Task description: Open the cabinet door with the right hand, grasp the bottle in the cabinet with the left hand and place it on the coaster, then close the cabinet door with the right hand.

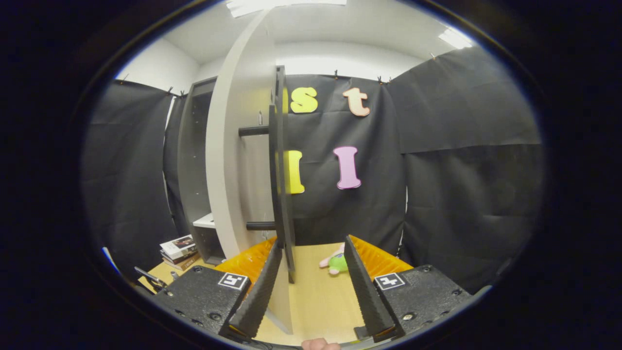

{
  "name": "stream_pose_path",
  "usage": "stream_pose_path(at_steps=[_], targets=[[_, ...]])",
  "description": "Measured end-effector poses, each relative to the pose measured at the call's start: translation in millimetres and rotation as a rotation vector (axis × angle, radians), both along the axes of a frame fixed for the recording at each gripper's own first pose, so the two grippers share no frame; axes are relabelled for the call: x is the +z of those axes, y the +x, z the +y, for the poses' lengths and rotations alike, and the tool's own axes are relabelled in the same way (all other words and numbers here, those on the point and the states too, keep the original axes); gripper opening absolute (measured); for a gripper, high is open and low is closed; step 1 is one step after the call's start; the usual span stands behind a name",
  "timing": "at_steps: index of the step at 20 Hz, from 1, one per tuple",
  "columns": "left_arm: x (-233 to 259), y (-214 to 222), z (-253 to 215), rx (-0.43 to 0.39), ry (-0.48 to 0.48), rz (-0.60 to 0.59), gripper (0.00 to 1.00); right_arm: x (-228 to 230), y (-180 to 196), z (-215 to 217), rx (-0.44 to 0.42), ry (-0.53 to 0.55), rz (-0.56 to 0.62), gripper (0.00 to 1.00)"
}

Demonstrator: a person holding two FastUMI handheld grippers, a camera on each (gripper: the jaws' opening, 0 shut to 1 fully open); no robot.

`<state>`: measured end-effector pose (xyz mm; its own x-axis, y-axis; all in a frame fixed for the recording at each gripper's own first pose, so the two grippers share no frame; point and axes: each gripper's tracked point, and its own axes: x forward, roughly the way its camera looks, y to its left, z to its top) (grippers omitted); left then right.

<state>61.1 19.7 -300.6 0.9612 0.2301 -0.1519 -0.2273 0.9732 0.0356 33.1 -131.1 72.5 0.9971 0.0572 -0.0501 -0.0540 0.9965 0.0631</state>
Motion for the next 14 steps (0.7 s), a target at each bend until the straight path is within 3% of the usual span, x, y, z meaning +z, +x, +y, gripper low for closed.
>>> stream_pose_path(at_steps=[6,8,14], targets=[[4.9,-1.9,-2.6,-0.036,0.005,0.001,0.88,0.8,0.6,0.4,0.008,-0.002,-0.003,0.81],[22.7,-3.4,-4.3,-0.046,0.027,-0.029,0.94,0.3,1.2,0.3,0.009,-0.004,-0.004,0.81],[113.3,-6.9,-2.8,-0.064,0.052,-0.159,0.94,5.4,-4.7,-2.3,0.019,-0.009,-0.022,0.81]])
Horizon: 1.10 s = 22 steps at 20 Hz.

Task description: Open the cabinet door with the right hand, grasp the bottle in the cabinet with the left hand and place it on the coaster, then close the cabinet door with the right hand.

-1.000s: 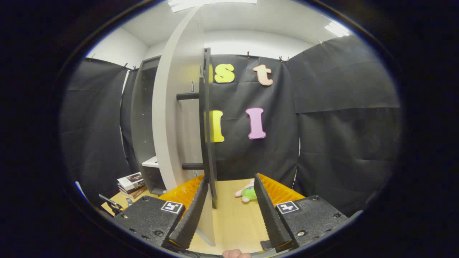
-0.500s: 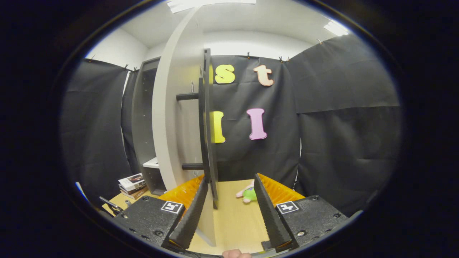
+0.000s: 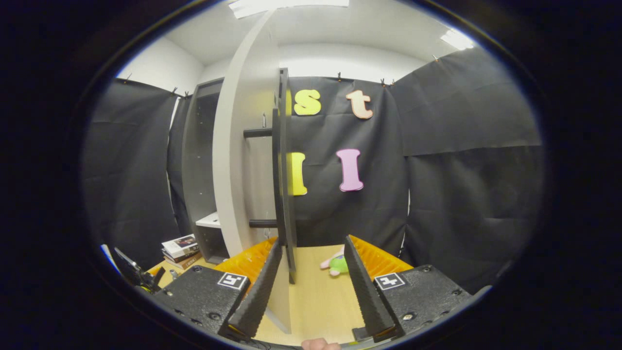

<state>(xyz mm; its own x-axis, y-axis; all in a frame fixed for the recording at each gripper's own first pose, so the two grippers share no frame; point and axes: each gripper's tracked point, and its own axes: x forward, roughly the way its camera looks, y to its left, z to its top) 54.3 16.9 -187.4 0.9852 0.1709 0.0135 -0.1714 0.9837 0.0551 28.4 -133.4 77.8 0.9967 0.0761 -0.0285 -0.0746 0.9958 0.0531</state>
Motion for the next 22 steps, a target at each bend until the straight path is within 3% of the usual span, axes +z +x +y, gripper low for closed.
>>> stream_pose_path(at_steps=[7,11,13,22], targets=[[89.4,-4.7,-4.9,-0.092,0.001,0.067,0.94,3.7,-23.8,-14.9,-0.004,0.011,-0.04,0.83],[144.9,-13.5,-5.5,-0.121,-0.014,0.055,0.94,11.7,-18.5,-32.7,-0.031,0.015,-0.063,0.83],[169.5,-22.3,-10.9,-0.14,0.01,0.051,0.94,16.5,-12.4,-38.8,-0.039,0.024,-0.072,0.88],[194.6,-49.6,-32.4,-0.191,-0.027,0.061,0.94,40.1,18.7,-26.7,-0.021,0.008,-0.104,0.88]])
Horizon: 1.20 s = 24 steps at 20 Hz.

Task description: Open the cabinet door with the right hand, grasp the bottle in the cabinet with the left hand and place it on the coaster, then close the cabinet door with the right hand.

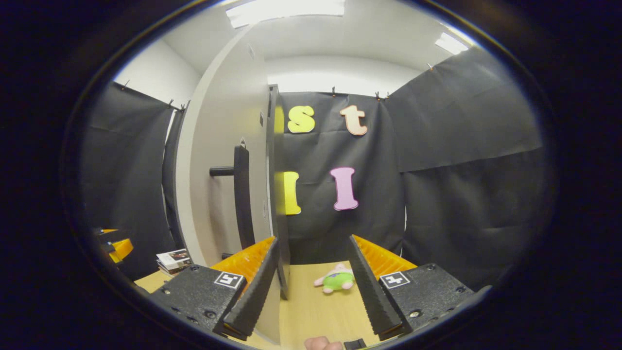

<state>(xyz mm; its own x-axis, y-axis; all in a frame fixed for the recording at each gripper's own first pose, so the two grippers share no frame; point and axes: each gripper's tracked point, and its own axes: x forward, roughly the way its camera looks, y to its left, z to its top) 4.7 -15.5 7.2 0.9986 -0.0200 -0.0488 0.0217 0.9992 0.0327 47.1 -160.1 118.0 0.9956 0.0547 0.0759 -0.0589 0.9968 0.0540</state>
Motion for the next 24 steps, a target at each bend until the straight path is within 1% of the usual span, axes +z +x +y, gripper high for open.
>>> stream_pose_path(at_steps=[2,5,8,11,16,24], targets=[[-7.4,-2.9,3.7,0.009,-0.002,0.016,0.94,2.0,1.0,5.4,0.011,0.012,-0.003,0.87],[-15.2,-4.7,11.0,0.02,-0.003,0.035,0.94,1.6,1.5,5.2,0.002,-0.004,0.001,0.85],[-18.0,-5.8,15.5,0.02,-0.004,0.043,0.94,4.8,0.3,9.6,-0.012,-0.017,-0.011,0.85],[-20.5,-7.0,16.2,0.009,-0.013,0.045,0.94,4.2,-3.4,22.5,0.004,-0.012,-0.008,0.85],[-23.8,-10.5,19.5,-0.003,-0.017,0.049,0.94,3.6,-8.9,65.8,0.081,0.002,-0.013,0.84],[-25.0,-13.0,33.8,-0.006,-0.011,0.042,0.94,1.2,-1.7,174.2,0.282,0.006,-0.003,0.84]])
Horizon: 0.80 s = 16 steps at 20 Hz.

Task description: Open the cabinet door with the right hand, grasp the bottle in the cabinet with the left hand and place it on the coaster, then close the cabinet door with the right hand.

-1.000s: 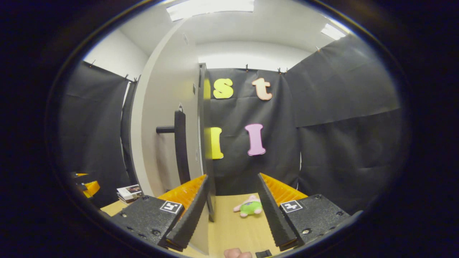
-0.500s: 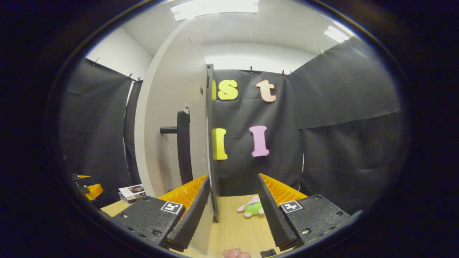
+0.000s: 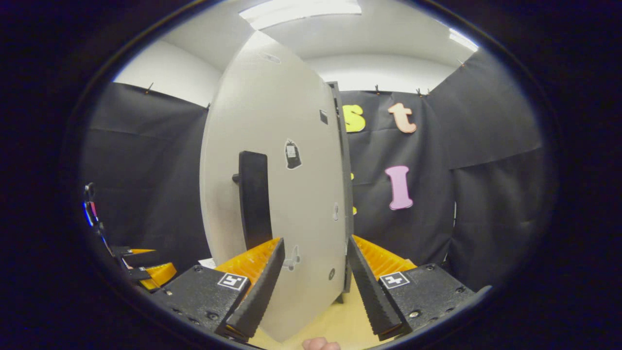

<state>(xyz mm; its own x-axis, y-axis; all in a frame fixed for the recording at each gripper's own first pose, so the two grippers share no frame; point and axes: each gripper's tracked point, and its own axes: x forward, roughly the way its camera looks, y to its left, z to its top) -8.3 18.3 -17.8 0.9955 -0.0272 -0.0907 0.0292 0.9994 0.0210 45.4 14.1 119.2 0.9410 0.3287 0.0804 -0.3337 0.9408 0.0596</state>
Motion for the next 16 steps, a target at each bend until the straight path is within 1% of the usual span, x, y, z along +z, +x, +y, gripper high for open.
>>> stream_pose_path(at_steps=[5,9,11,12,13,16], targets=[[-2.3,-0.4,8.0,0.0,0.008,0.005,0.94,-0.8,19.7,69.4,0.083,-0.017,0.002,0.85],[-2.3,0.4,13.8,0.004,0.016,-0.001,0.94,-6.3,54.4,128.6,0.156,-0.012,0.018,0.85],[-4.6,0.8,17.7,0.011,0.019,0.002,0.94,-7.5,74.7,148.0,0.154,-0.011,0.025,0.84],[-5.8,0.4,19.3,0.015,0.018,0.004,0.94,-7.6,82.7,156.7,0.153,-0.011,0.024,0.82],[-6.7,0.7,21.4,0.02,0.016,0.006,0.94,-6.3,90.4,161.7,0.149,-0.013,0.018,0.85],[-9.5,-2.7,27.1,0.037,0.007,0.014,0.94,-6.3,98.1,161.6,0.106,-0.035,-0.018,0.85]])
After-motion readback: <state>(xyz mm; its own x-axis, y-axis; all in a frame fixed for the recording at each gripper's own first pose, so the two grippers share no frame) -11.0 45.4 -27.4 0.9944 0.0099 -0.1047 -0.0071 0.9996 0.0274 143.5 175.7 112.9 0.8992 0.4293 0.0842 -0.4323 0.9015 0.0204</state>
